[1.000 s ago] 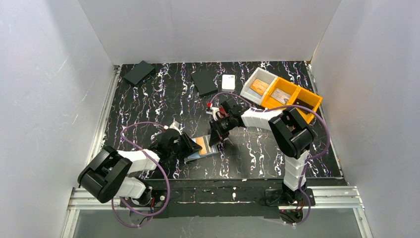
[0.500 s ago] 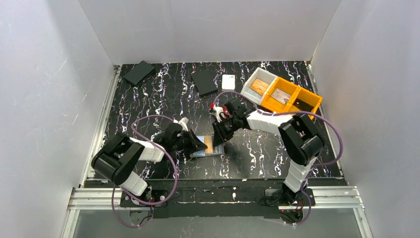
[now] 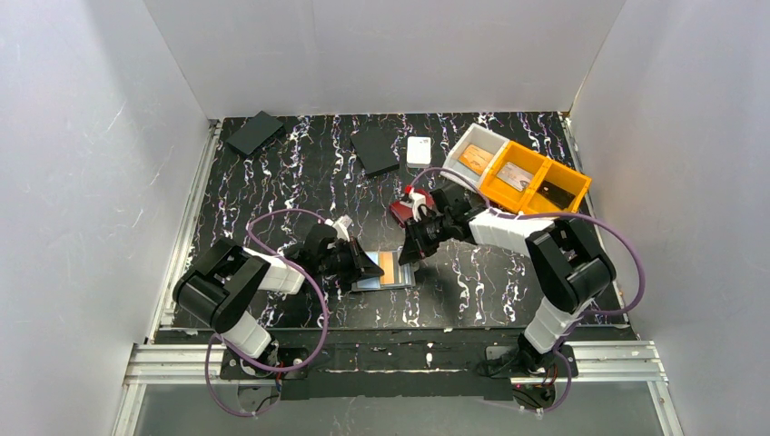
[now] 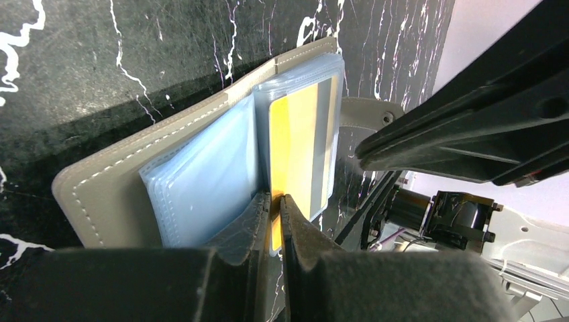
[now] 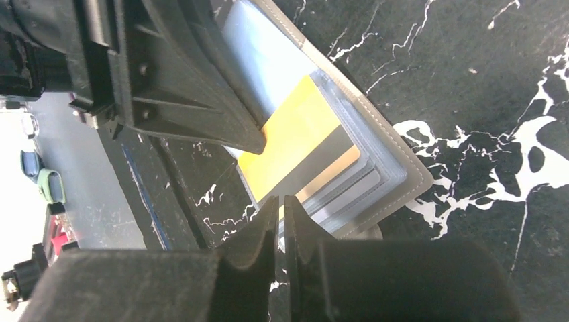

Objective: Take the credit cards out of the card holder
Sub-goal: Remove the credit card from the card holder.

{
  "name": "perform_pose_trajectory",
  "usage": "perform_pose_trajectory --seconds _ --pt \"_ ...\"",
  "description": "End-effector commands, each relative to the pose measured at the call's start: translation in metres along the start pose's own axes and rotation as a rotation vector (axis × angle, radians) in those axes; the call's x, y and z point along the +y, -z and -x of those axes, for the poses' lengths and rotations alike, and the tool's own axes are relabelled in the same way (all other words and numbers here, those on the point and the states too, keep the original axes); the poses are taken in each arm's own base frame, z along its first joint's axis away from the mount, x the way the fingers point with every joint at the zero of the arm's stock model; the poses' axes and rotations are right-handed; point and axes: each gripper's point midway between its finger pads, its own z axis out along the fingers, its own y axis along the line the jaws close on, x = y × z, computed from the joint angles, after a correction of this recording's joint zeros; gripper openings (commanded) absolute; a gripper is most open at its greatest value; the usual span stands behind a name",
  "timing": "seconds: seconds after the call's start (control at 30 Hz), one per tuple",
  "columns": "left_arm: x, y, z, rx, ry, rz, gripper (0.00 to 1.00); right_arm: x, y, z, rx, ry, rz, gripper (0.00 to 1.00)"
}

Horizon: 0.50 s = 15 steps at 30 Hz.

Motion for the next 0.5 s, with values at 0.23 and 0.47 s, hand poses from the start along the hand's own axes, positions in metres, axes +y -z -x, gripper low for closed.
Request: perform_pose_trajectory --seconds 0.23,0.47 --pt "0.014 0.005 -0.01 0.008 0.016 0.052 0.0 -0.023 -0.013 -0.01 0.018 -0.067 -0.065 0.11" --pt "0.012 0.005 -0.01 0.01 0.018 0.043 0.0 -0.029 -0.02 -0.016 0.044 -0.099 -0.066 0.11"
